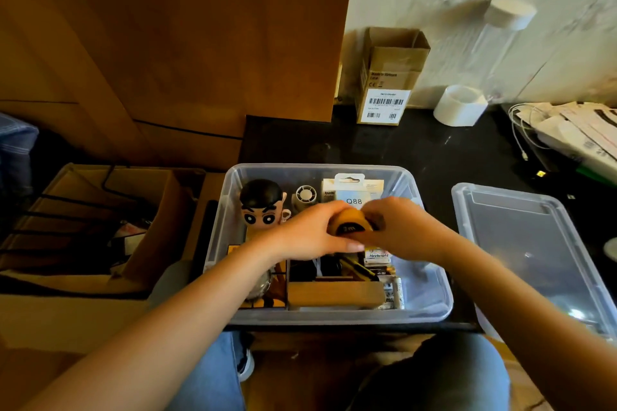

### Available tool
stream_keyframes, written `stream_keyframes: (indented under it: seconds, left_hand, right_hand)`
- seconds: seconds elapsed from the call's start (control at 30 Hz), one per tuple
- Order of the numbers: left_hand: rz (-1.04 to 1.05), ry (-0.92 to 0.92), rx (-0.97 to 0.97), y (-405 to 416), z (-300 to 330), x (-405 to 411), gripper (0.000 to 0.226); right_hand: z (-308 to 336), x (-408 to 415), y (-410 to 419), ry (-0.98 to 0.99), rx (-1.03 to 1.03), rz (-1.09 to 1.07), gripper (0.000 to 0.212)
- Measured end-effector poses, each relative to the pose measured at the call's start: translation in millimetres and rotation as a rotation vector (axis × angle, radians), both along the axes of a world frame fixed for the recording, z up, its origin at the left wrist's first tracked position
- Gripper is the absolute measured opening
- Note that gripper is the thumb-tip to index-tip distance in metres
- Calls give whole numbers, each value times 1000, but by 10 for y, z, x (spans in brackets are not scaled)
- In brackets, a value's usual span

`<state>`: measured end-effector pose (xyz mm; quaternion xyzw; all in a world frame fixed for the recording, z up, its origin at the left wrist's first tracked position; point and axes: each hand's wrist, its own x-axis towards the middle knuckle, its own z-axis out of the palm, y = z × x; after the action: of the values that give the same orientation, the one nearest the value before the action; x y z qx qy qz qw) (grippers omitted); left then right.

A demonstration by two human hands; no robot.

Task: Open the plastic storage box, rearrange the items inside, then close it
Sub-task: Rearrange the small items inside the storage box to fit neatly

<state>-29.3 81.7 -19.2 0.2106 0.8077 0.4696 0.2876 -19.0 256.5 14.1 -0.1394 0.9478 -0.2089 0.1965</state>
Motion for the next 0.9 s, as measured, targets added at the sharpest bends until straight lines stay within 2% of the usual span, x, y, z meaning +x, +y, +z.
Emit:
stream_keyframes:
  seconds: [0.07, 0.17, 0.23, 0.4, 0.5, 0.6, 0.9]
  left_hand:
    - [77, 22, 53, 18, -42, 18, 29]
    - [201, 213, -69, -55, -137, 24, 25]
    - [295, 267, -71, -116, -187, 46, 30]
    - [415, 305, 76, -164, -205, 106, 31]
    - [408, 338, 29, -166, -200, 117, 37]
    - [381, 360, -32, -168, -199, 144, 40]
    - [350, 375, -32, -163, -208, 150, 41]
  right_hand:
    - [39, -38, 28, -27, -63, -35, 21]
    - [45, -89, 146, 53, 219, -99, 22]
    - [18, -80, 177, 54, 406, -89, 23]
    - [-209, 106, 11, -13, 626, 76, 19]
    - [-398, 204, -78, -112, 735, 133, 20]
    - [-487, 198, -109, -153, 767, 87, 22]
    - [-644, 228, -82, -209, 715, 64, 22]
